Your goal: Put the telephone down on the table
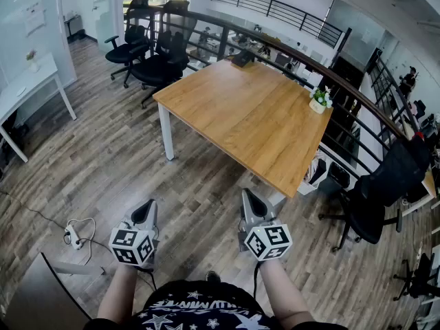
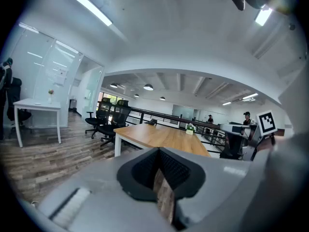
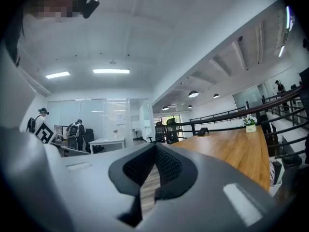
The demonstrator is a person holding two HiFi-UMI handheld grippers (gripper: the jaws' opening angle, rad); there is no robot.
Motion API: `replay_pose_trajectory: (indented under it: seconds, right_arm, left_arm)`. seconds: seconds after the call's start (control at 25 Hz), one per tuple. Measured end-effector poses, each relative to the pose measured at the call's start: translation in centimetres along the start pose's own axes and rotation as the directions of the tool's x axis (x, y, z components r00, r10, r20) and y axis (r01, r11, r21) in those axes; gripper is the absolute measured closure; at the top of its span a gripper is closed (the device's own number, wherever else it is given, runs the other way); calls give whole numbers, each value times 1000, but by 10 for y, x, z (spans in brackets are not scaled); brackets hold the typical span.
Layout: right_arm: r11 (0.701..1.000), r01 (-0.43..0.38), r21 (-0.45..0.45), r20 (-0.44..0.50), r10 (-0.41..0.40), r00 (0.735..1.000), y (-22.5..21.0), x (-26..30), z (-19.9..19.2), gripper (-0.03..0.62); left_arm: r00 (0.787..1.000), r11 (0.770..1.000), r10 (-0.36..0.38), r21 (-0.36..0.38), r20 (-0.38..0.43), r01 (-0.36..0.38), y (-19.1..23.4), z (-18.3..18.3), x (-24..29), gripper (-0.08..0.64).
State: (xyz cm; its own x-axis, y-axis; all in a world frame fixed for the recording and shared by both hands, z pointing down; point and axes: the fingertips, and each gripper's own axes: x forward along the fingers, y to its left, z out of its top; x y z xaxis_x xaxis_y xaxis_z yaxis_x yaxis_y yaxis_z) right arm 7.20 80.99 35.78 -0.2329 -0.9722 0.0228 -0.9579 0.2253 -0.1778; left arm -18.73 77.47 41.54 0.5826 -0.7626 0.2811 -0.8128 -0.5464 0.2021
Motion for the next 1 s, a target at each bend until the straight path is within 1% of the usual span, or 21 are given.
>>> replay_pose_trajectory:
  seconds: [0.16, 0.44, 0.56, 0.64, 0.76, 0.84, 1.0]
  right_arm:
    - [1000, -2, 12, -9, 2, 1000, 11, 3, -1, 594]
    - [1000, -16, -2, -21, 16, 1000, 30, 8, -8, 594]
    - [999, -33, -6, -38, 33, 999, 42, 10, -15, 594]
    - [1000, -30, 5, -37, 30, 999, 47, 13, -19, 594]
    - [999, -9, 35, -31, 10, 999, 52, 23, -25, 594]
    - [999, -9, 52, -30, 10, 1000, 60, 33, -29, 594]
    - [996, -54, 69, -46, 57, 997, 93, 61, -44, 594]
  left_arm:
    - [1000, 1000, 11, -11, -13, -11, 12, -4, -12, 558]
    - [1000, 1000, 5, -8, 2, -5, 24, -1, -18, 558]
    - [1000, 1000, 3, -15, -18, -4, 28, -13, -28, 558]
    - [999, 1000, 6, -20, -40, -7, 34, -25, -36, 558]
    - [998, 998, 26, -49, -59, -29, 50, -39, -52, 558]
    - [997, 997, 46, -66, -65, -50, 66, -42, -63, 558]
    - [993, 992, 91, -79, -73, -97, 105, -45, -79, 558]
